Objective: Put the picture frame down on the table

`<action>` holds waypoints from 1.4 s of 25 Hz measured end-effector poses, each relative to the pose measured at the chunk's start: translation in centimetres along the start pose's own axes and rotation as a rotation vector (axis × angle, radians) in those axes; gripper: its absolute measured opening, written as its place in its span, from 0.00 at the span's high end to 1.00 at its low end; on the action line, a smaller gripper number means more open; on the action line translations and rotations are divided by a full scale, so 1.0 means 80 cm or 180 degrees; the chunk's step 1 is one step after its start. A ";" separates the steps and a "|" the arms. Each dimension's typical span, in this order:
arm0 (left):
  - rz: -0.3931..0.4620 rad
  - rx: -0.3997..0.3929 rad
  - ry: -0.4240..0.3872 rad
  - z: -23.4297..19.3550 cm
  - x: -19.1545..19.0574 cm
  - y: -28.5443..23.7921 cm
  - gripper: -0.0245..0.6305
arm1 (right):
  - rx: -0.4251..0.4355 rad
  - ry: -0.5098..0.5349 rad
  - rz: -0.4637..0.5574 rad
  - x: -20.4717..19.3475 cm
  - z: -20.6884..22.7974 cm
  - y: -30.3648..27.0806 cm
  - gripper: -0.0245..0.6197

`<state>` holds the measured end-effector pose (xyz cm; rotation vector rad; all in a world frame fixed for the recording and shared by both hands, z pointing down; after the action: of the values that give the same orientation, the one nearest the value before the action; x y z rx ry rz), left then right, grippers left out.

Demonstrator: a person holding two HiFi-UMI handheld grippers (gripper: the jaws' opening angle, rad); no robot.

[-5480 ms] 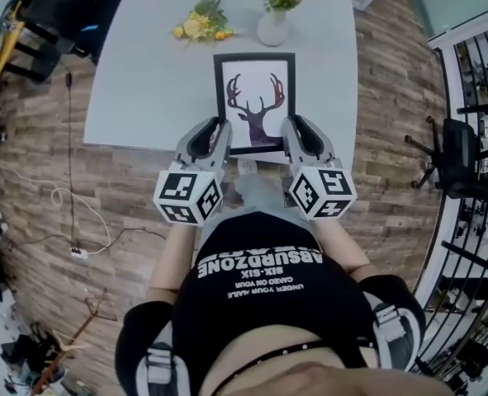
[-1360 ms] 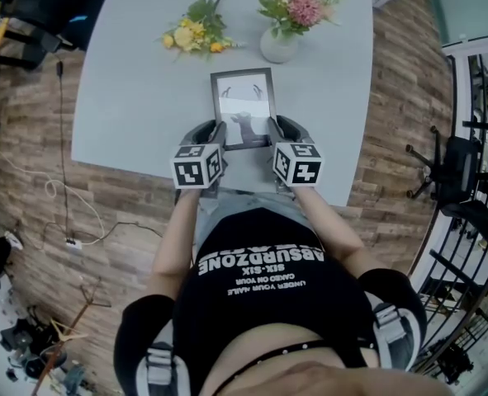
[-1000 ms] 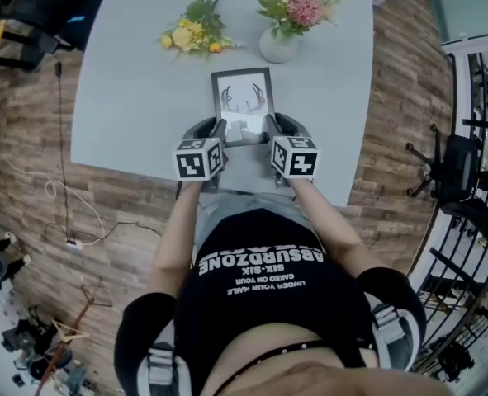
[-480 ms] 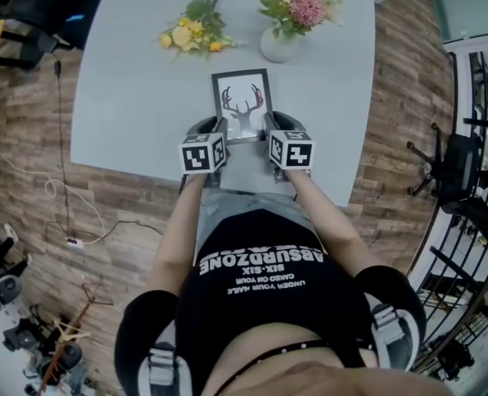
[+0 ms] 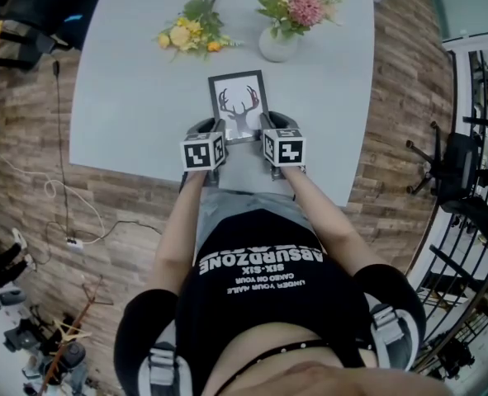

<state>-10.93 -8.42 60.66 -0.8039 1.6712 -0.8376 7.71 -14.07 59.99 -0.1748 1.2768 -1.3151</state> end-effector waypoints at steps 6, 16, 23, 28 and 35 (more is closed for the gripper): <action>-0.0045 0.0044 -0.0052 0.001 -0.005 -0.005 0.81 | -0.0033 0.0037 -0.0053 -0.004 0.003 -0.006 0.83; -0.0037 0.0071 -0.0069 -0.001 -0.008 -0.010 0.81 | 0.0010 0.0145 -0.0059 -0.006 0.003 -0.009 0.82; -0.0034 0.0083 -0.0164 -0.002 -0.006 -0.008 0.81 | 0.0179 0.0054 -0.0049 -0.004 0.009 -0.007 0.79; 0.0100 0.0130 -0.0097 -0.011 0.007 0.009 0.81 | 0.0244 0.0101 -0.0021 0.004 0.007 0.007 0.77; 0.0442 -0.0038 -0.0124 -0.004 0.022 0.062 0.81 | 0.0472 0.0218 0.0430 0.030 -0.023 0.056 0.94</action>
<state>-12.16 -7.21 55.65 -0.6993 1.6783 -0.7120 8.42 -13.42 54.65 0.0603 1.2212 -1.3025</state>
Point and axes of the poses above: the fingertips, and each gripper's own axes: y backward along the fingers, z to its right, x out of its top, the point moved 8 cm from there along y, backward along the fingers, and after that the axes turned 10 degrees about x, right-handed, at the moved point
